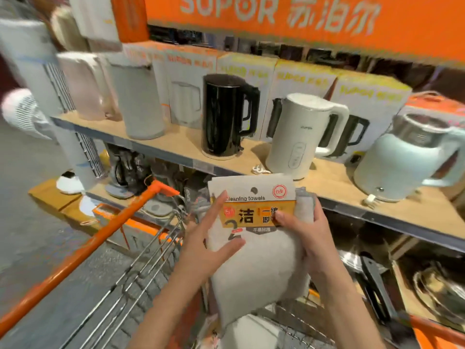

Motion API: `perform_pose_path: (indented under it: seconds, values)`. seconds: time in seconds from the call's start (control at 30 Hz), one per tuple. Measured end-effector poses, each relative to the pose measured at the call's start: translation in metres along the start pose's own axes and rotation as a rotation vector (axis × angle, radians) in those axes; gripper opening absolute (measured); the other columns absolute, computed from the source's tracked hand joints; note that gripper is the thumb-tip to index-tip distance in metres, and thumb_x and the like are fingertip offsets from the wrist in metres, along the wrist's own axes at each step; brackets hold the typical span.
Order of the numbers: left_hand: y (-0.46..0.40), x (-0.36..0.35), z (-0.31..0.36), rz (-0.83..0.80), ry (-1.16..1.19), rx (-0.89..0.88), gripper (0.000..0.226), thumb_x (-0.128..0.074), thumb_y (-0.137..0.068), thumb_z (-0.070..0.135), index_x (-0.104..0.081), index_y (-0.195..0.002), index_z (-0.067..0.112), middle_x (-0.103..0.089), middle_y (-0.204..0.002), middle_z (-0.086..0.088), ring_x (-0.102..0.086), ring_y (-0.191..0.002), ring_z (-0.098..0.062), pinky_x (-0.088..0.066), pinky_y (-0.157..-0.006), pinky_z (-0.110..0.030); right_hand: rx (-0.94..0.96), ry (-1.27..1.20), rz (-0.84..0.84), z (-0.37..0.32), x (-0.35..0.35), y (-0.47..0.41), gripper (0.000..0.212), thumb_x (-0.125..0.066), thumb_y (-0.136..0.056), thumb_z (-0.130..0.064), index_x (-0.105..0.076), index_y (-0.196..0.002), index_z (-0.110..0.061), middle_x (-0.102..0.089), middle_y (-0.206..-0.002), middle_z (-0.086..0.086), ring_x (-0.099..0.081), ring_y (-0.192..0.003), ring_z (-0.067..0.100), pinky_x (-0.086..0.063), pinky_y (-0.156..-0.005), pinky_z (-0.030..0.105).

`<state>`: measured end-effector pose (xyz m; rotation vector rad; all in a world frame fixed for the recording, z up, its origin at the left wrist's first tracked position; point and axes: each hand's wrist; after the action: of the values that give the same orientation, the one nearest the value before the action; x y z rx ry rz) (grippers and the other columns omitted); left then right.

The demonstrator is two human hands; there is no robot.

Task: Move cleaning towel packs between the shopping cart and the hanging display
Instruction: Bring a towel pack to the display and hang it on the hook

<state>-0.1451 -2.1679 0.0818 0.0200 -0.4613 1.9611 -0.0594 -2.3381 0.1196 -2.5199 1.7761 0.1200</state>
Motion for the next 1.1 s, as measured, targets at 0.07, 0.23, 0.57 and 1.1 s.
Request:
perform_pose_path:
  seconds: [0.07, 0.23, 0.57, 1.1]
  values:
    - [-0.001, 0.009, 0.025, -0.019, 0.022, -0.046, 0.084, -0.079, -0.072, 0.019, -0.035, -0.122, 0.07, -0.047, -0.103, 0.056, -0.044, -0.102, 0.03, -0.032, -0.078, 0.006, -0.02, -0.06, -0.018, -0.015, -0.002, 0.004, 0.07, -0.086, -0.052, -0.014, -0.055, -0.115, -0.023, -0.074, -0.095, 0.003, -0.072, -0.083, 0.02, -0.057, -0.061, 0.029]
    - [-0.006, 0.021, 0.07, -0.031, 0.071, -0.107, 0.061, -0.071, -0.07, 0.02, -0.052, -0.102, 0.069, -0.051, -0.106, 0.05, -0.047, -0.104, 0.025, -0.033, -0.08, 0.005, -0.011, -0.078, 0.008, -0.046, -0.011, 0.02, 0.071, -0.083, -0.062, -0.027, -0.051, -0.124, -0.022, -0.074, -0.098, 0.005, -0.072, -0.087, 0.022, -0.058, -0.064, 0.03]
    - [-0.014, 0.053, 0.083, -0.181, 0.367, 0.011, 0.044, -0.073, -0.075, 0.002, -0.066, -0.1, 0.037, -0.066, -0.103, 0.023, -0.062, -0.097, 0.003, -0.048, -0.075, -0.01, 0.181, 0.284, 0.285, -0.077, -0.041, 0.054, 0.086, -0.08, -0.066, -0.031, -0.025, -0.128, -0.053, -0.057, -0.122, -0.006, -0.059, -0.108, 0.016, -0.048, -0.094, 0.04]
    - [0.02, 0.115, 0.097, -0.756, 0.59, -0.023, 0.044, -0.072, -0.077, 0.008, -0.063, -0.107, 0.04, -0.065, -0.098, 0.025, -0.059, -0.091, 0.013, -0.048, -0.064, -0.006, 0.22, 0.609, 0.869, -0.101, -0.14, 0.208, 0.049, -0.078, -0.057, -0.05, -0.053, -0.099, -0.052, -0.047, -0.12, -0.015, -0.05, -0.115, 0.007, -0.049, -0.096, 0.041]
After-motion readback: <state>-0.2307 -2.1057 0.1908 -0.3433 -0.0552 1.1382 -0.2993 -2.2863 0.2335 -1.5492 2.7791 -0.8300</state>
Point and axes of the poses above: each hand's wrist, its own y-axis away from the middle knuckle, its own x-axis out of the back of the hand, z = x × y
